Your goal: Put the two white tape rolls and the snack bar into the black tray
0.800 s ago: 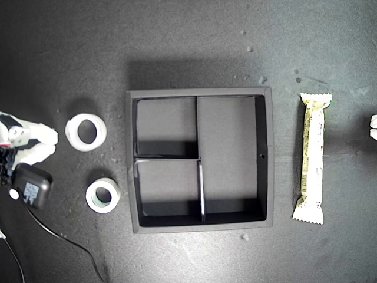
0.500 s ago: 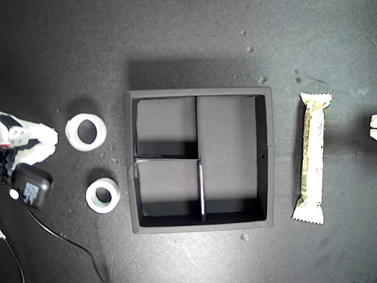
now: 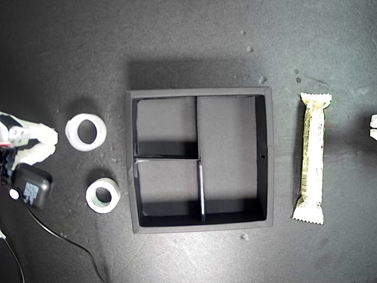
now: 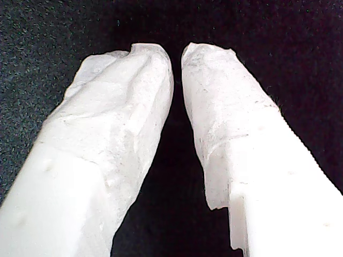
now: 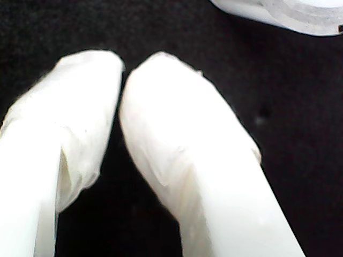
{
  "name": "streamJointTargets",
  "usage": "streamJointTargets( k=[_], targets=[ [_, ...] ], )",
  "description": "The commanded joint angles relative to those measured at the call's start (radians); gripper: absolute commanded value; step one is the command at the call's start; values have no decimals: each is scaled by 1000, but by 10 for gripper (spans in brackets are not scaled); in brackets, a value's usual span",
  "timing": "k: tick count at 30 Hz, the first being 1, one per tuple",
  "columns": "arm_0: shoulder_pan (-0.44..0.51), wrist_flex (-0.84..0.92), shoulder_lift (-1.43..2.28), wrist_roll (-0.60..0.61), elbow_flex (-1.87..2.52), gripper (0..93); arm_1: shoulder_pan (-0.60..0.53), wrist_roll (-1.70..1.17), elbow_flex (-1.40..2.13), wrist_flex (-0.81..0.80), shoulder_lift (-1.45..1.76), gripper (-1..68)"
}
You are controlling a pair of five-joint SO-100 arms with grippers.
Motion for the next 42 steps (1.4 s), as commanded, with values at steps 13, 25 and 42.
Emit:
streamJointTargets(
  k=[13,25,42],
  targets=[
    [-2,32,51,8,63,3,3,-69,12,2,-6,15],
    [-2,32,51,8,63,3,3,-69,12,2,-6,15],
    [-48,18,51,-431,63,0,179,-40,12,-67,-6,-3]
  ],
)
